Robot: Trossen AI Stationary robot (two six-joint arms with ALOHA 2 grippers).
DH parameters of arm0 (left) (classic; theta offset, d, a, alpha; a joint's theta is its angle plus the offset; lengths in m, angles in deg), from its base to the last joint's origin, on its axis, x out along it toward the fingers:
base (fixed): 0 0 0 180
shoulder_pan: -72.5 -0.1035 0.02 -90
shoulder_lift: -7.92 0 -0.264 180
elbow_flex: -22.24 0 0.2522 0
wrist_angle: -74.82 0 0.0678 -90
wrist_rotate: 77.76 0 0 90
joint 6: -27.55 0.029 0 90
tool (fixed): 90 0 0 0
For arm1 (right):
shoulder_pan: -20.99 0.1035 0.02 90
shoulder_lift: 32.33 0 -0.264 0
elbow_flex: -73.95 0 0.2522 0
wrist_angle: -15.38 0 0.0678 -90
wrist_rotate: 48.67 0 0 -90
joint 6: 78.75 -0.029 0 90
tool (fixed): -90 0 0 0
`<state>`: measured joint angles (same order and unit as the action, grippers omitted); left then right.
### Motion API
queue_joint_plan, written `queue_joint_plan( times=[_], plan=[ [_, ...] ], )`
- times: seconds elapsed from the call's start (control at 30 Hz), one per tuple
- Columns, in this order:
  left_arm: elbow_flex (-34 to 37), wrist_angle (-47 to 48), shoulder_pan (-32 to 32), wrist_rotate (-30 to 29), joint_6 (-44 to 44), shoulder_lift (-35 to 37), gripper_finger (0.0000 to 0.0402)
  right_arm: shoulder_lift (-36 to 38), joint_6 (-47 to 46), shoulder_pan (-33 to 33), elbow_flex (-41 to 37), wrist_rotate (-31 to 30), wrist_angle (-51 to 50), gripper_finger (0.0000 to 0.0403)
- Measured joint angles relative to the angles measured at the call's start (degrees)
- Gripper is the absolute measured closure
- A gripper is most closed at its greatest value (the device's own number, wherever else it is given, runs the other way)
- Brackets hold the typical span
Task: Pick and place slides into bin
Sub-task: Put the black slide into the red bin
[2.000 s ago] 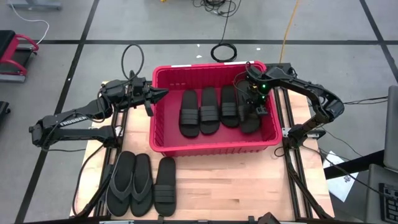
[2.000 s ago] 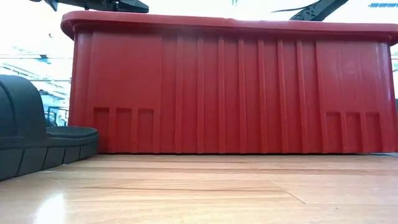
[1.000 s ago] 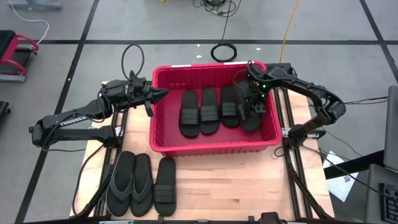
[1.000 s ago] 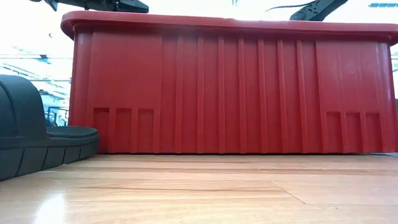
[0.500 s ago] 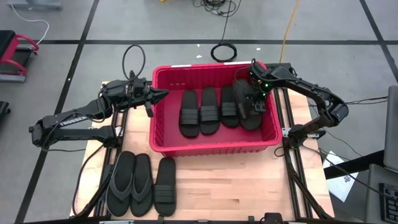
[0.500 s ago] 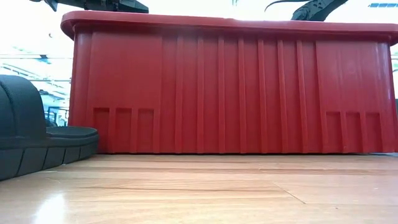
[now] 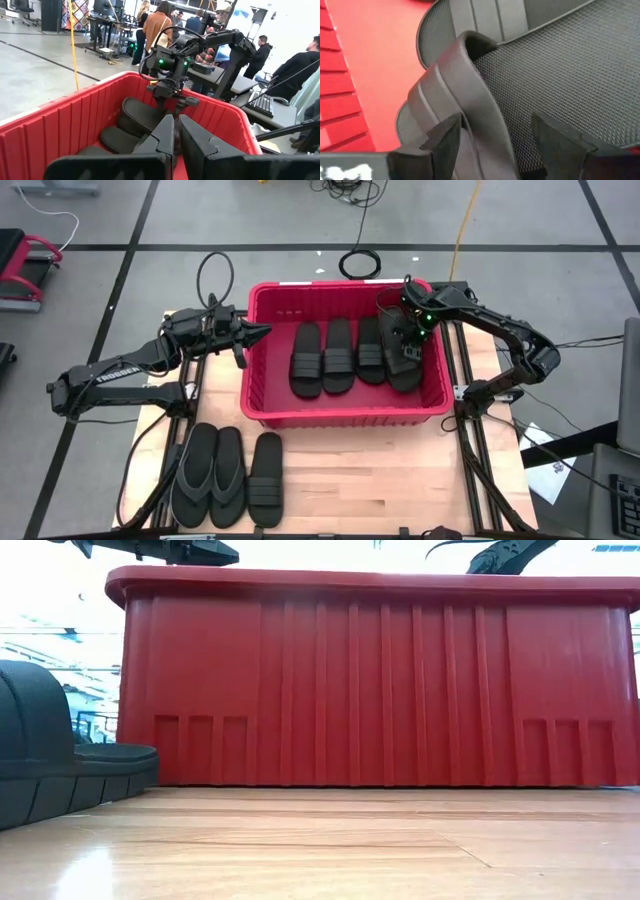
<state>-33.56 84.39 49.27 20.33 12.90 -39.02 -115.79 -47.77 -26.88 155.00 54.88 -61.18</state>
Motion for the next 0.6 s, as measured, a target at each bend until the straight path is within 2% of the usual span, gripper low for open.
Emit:
queue_joint_plan(
  times=[0.3, 0.6],
  plan=[
    [0.0, -0.01, 0.0, 2.11, -0.48, 0.0, 0.0378, 0.78, -1.51, -0.07, -0.07, 0.07, -0.13, 0.0189],
    [0.0, 0.0, 0.0, 2.21, -0.79, 0.0, 0.0378, 6.35, 1.74, -0.09, -0.13, 0.13, 4.7, 0.0182]
  ],
)
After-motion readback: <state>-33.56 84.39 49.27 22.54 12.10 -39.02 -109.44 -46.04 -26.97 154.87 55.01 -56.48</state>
